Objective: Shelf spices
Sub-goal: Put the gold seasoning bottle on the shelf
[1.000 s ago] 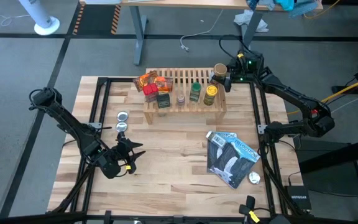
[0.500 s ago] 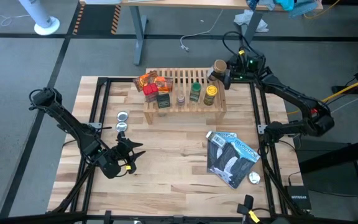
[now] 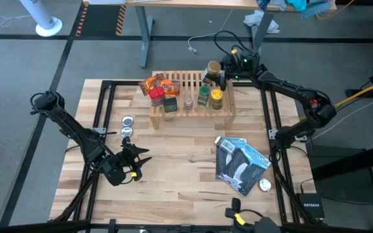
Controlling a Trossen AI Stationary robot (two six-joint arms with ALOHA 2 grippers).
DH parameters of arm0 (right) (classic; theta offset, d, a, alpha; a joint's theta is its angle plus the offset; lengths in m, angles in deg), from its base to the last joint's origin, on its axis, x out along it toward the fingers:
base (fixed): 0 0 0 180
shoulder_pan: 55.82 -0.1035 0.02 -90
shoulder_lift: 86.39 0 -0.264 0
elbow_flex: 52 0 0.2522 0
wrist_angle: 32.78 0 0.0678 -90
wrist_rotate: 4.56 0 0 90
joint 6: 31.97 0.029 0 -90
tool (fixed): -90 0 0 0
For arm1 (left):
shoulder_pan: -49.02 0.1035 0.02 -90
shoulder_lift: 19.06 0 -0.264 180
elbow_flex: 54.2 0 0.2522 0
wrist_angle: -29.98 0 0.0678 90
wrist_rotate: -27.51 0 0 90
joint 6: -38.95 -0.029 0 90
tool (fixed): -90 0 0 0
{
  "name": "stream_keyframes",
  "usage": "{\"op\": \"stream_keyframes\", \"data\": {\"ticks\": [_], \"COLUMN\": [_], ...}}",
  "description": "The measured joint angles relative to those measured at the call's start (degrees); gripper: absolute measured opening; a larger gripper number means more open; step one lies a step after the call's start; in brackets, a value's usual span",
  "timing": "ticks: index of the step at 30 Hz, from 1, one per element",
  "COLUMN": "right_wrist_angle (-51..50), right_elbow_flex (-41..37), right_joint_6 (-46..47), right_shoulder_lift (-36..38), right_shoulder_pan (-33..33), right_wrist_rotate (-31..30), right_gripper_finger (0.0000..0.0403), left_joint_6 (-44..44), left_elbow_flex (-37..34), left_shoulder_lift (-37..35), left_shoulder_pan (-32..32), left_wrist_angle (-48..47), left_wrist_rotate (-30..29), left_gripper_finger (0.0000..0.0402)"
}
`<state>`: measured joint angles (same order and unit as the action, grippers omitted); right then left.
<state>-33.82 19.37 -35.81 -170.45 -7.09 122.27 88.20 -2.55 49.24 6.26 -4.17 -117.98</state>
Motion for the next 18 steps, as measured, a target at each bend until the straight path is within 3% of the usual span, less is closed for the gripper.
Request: {"op": "stream_keyframes", "data": {"ticks": [18], "right_wrist_angle": [-7.9], "right_elbow_flex": [2.9], "right_joint_6": [-1.0], "right_shoulder_lift": [-2.0], "right_shoulder_pan": [0.0], "right_wrist_rotate": [0.3], "right_gripper_finger": [0.0285], "left_joint_6": [0.0], "left_elbow_flex": [0.0], "left_shoulder_lift": [0.0], "left_shoulder_pan": [0.0], "left_wrist_angle": [0.0], "left_wrist_rotate": [0.0], "left_gripper_finger": [0.0157]}}
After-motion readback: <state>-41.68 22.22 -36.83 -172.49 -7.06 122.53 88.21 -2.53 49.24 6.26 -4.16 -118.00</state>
